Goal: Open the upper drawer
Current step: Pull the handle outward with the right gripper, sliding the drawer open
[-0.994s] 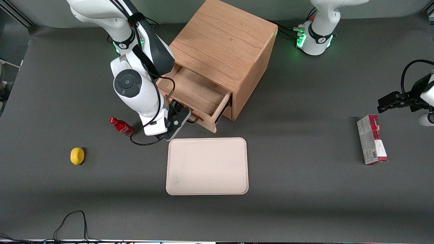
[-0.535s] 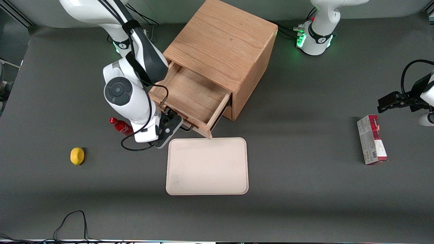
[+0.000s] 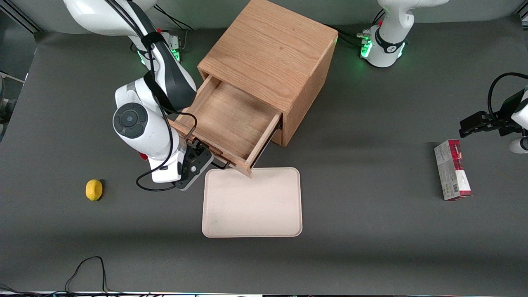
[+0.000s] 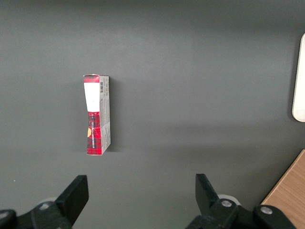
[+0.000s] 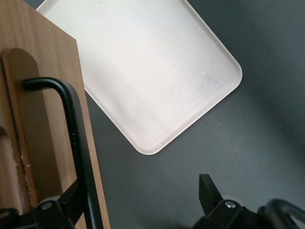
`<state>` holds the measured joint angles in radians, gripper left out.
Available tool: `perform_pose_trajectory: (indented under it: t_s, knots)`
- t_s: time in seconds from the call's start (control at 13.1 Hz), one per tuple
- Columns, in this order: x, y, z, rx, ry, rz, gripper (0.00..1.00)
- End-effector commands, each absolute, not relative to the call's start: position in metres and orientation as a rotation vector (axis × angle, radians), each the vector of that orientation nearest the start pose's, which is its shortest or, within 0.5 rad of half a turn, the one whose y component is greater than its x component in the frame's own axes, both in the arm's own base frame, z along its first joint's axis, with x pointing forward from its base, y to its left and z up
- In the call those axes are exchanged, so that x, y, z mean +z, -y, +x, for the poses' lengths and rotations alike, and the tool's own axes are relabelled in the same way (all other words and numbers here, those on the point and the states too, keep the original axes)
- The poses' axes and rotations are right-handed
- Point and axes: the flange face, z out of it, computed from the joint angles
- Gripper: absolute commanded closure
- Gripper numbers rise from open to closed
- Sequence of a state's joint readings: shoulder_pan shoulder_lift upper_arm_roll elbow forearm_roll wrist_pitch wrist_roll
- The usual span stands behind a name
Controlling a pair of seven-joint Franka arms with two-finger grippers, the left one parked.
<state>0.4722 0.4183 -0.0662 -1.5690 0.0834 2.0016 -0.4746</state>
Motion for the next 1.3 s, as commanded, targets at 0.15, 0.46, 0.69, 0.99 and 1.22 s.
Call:
perform_pose_trajectory:
  t_s: [0.15, 0.46, 0.69, 0.99, 1.22]
  knots:
    - [0.413, -0.266, 0.647, -0.039, 1.273, -2.829, 0.00]
    - [0.405, -0.250, 0.659, -0.028, 1.255, -2.841, 0.00]
    - [0.398, -0.249, 0.661, -0.018, 1.263, -2.842, 0.00]
    - [0.401, -0.235, 0.672, -0.040, 1.262, -2.848, 0.00]
    - [0.401, -0.236, 0.674, -0.045, 1.253, -2.852, 0.00]
